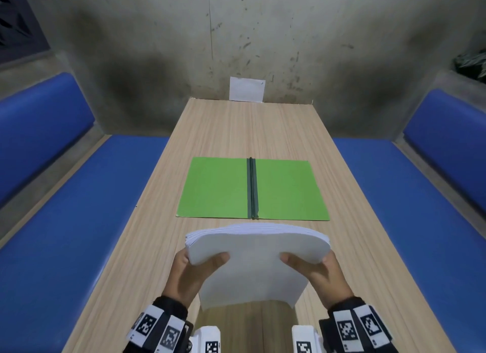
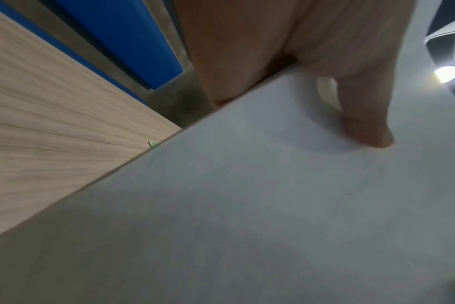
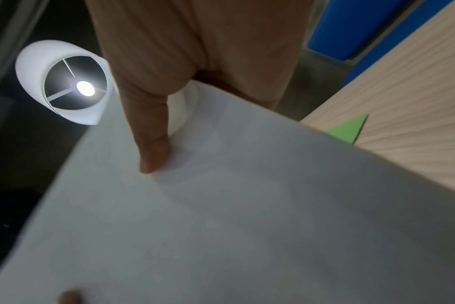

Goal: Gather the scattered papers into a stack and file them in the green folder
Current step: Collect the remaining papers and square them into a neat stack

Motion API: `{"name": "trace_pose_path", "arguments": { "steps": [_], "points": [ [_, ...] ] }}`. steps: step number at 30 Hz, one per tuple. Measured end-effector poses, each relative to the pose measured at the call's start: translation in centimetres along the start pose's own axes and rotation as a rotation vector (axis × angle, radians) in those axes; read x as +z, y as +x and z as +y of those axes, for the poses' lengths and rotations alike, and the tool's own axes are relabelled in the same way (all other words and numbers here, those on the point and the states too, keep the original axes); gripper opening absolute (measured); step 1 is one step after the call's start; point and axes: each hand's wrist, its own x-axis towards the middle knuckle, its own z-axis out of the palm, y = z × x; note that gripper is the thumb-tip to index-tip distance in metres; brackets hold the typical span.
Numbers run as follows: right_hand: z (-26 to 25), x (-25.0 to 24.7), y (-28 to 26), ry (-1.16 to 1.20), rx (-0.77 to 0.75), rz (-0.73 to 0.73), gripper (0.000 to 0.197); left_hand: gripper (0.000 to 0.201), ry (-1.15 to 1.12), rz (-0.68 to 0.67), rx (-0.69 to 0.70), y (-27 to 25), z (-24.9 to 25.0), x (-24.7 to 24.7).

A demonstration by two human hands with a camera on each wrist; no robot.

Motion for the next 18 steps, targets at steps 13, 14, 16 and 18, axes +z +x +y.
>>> {"name": "trace_pose_path", "arguments": {
  "steps": [13, 14, 16, 18],
  "points": [
    [-1.2, 0.0, 0.0, -0.312, -0.032, -0.017, 0.031, 0.081, 0.609, 0.255, 0.318, -0.2, 4.2, -1.8],
    [-2.1, 0.0, 0.0, -0.438, -0.112, -0.056, 0.036, 0.088, 0.725, 0.221, 0.408, -0.4, 4.9, -1.5],
    [-3.5, 0.5, -0.3, -0.715, -0.29, -0.127, 0.039, 0.092, 0.933, 0.072, 0.505, -0.9, 5.9, -0.8],
    [-4.6, 1.2, -0.5, -0.885, -0.431, -0.179, 0.016, 0.073, 0.912, -0.125, 0.468, -1.1, 6.1, 0.1]
  ]
}}
